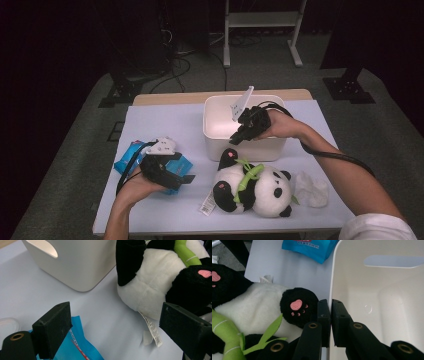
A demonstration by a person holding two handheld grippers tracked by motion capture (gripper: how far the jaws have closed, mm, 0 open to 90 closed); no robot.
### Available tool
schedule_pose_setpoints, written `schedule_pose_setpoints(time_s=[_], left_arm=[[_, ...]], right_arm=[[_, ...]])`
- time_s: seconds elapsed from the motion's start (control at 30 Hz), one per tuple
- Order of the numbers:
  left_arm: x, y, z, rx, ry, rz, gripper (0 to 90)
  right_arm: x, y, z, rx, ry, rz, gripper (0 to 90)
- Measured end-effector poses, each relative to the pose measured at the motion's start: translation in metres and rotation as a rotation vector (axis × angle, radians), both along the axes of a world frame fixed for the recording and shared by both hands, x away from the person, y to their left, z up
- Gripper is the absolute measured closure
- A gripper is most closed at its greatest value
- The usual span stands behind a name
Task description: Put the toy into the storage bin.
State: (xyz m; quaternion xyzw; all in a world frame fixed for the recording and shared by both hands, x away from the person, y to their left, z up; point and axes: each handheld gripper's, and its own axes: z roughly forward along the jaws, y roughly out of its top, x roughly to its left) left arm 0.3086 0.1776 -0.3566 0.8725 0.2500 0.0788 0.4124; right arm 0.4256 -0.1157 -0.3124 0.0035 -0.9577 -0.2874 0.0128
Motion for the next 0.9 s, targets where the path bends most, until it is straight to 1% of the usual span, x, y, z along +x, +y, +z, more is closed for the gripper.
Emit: schedule_pose_setpoints(time_s=[0.17, 0.37, 0.47, 0.5, 0.57, 0.67, 0.7, 0.73, 0.77, 0.9], left_arm=[[0.000, 0.001, 0.000, 0.000, 0.000, -0.001, 9.6], [0.000, -0.001, -0.001, -0.001, 0.003, -0.002, 9.6], [0.000, -0.002, -0.002, 0.006, 0.003, -0.006, 9.6], [0.000, -0.002, -0.003, 0.005, 0.004, -0.006, 9.6], [-0.001, -0.004, -0.003, 0.008, 0.003, -0.009, 9.6], [-0.002, -0.005, -0.003, 0.015, 0.001, -0.012, 9.6], [-0.003, -0.004, -0.003, 0.016, 0.000, -0.010, 9.6], [-0.003, -0.004, -0.003, 0.018, -0.002, -0.009, 9.6], [-0.003, -0.004, -0.003, 0.019, -0.002, -0.007, 9.6], [-0.005, -0.003, -0.002, 0.018, -0.007, 0.000, 9.6]], right_arm=[[-0.003, 0.001, 0.000, 0.001, 0.003, 0.005, 85.3], [-0.003, 0.000, -0.001, 0.008, 0.009, -0.008, 83.7], [-0.004, -0.002, -0.001, -0.002, -0.015, -0.031, 77.6], [-0.005, -0.003, -0.001, -0.001, -0.013, -0.038, 76.1], [-0.006, -0.007, 0.001, -0.001, -0.022, -0.054, 74.6], [-0.008, -0.014, 0.006, 0.011, -0.035, -0.079, 71.0], [-0.009, -0.016, 0.008, 0.013, -0.040, -0.080, 69.4], [-0.011, -0.019, 0.011, 0.020, -0.051, -0.087, 67.3], [-0.012, -0.021, 0.013, 0.017, -0.051, -0.096, 66.1], [-0.020, -0.032, 0.023, 0.032, -0.071, -0.118, 60.9]])
